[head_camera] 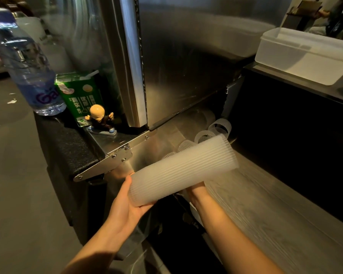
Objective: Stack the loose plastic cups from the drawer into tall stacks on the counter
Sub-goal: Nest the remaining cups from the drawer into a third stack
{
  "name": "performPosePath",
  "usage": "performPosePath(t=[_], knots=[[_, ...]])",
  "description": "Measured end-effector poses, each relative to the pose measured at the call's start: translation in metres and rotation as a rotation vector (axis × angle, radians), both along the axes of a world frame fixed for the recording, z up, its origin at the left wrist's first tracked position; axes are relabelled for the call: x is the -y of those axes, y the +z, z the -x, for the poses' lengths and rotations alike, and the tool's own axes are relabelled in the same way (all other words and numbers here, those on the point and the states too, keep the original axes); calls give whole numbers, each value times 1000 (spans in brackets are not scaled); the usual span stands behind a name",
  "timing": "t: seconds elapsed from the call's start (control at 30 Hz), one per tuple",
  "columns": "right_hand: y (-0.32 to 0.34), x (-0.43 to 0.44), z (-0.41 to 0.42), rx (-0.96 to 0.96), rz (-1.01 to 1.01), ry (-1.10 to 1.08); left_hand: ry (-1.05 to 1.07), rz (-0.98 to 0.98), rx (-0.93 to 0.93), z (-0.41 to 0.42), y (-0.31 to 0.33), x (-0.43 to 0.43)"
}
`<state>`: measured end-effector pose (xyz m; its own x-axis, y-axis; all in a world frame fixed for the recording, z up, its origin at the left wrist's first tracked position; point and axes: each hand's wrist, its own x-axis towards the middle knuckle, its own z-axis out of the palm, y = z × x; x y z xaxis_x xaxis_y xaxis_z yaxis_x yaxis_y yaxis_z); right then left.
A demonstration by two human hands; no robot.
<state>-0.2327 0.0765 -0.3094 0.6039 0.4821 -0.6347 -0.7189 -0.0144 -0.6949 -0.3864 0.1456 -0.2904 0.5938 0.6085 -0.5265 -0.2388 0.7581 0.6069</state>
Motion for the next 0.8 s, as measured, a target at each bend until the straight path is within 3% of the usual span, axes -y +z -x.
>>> performPosePath(t=[0.13, 0.4, 0.53, 0.6, 0.7, 0.8], knots=[[11, -2, 2, -90, -182, -19, 5, -25, -8, -1, 9, 4], [17, 39, -18, 205, -154, 97, -10, -3, -13, 1, 12, 3], [23, 69, -32, 204, -178, 63, -10, -8, -15, 1, 12, 2], [27, 82, -42, 316, -136, 62, -13, -14, -21, 1, 12, 2], [37, 94, -59, 675, 8, 72, -9, -15, -21, 0, 12, 3], [53, 99, -71, 867, -19, -44, -6, -16, -20, -1, 12, 3]])
